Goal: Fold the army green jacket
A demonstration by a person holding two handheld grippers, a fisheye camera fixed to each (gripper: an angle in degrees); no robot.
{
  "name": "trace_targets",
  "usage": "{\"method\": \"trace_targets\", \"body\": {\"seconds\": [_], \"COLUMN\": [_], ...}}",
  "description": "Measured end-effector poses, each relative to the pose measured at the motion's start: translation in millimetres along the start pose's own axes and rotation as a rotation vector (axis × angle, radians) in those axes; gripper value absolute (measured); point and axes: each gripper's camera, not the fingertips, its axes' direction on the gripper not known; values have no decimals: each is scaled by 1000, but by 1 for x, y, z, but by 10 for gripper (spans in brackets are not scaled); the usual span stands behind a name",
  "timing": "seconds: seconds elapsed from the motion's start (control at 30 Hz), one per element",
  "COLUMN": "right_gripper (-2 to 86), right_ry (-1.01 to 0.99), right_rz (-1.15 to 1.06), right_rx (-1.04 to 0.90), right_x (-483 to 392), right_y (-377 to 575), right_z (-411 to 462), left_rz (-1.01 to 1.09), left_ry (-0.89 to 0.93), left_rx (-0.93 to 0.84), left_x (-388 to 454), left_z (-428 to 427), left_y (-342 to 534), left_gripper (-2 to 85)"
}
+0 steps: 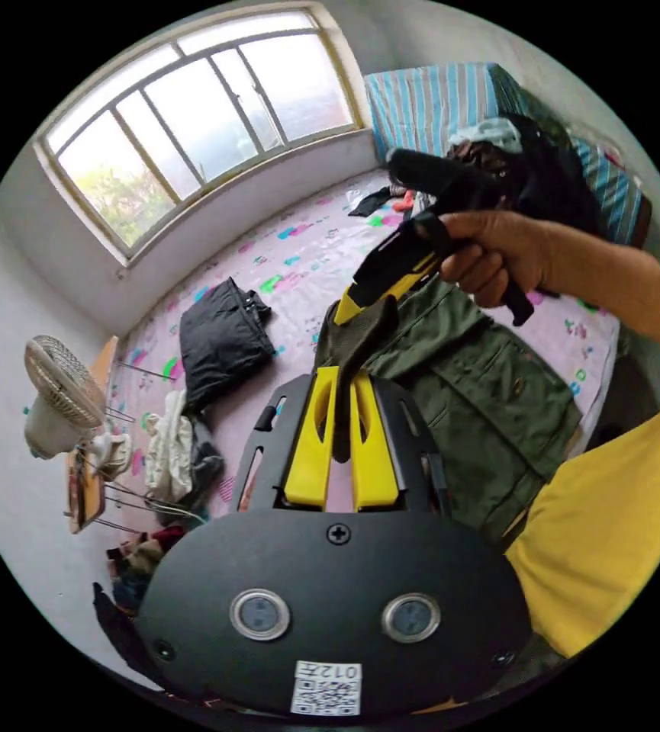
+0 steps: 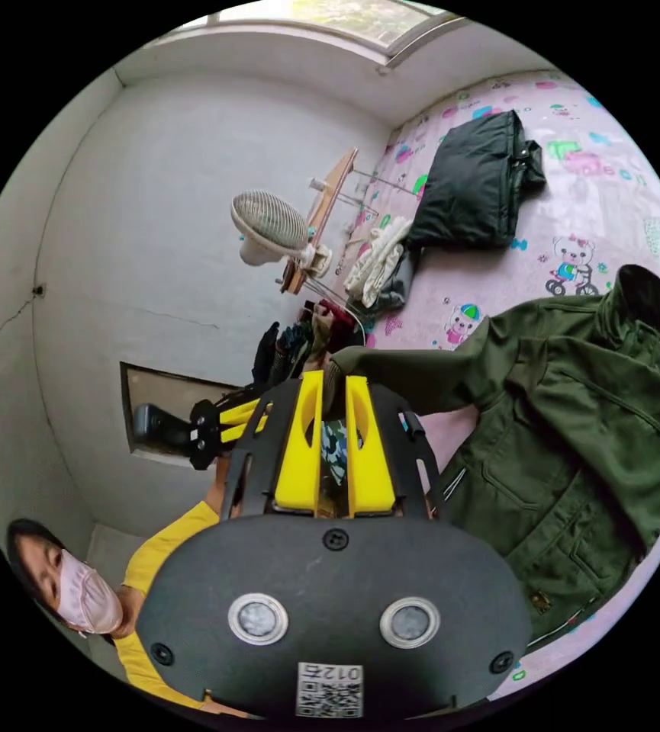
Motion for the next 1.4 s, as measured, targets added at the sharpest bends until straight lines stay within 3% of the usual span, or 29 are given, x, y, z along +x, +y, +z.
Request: {"method": "trace_targets", "body": {"seconds": [0.13, 0.23, 0.43, 0.87, 1.07, 1.3, 1.4], "right_gripper": [31, 42, 44, 33, 17, 9, 11], "right_ry": [-96, -152, -97, -301, -230, -194, -80], "right_rz": [7, 15, 83, 376, 402, 534, 585], "right_rx": [96, 154, 258, 432, 415, 393, 393], "right_x": [16, 33, 92, 277, 309, 329, 322], "right_y": [-8, -10, 23, 139, 170, 199, 206], "right_z": [-62, -112, -194, -283, -272, -229, -216], "left_rz": [-180, -275, -278, -217, -213, -167, -198], "left_ry": [318, 452, 457, 586, 602, 537, 566], "left_rx": [93, 129, 75, -72, -137, -248, -166], "left_x": [-50, -65, -36, 13, 3, 47, 43], "left_z": [13, 32, 95, 266, 332, 429, 442], "left_y": [-68, -116, -202, -294, -329, -346, -341], "left_gripper": [3, 2, 1, 4, 10, 42, 67]}}
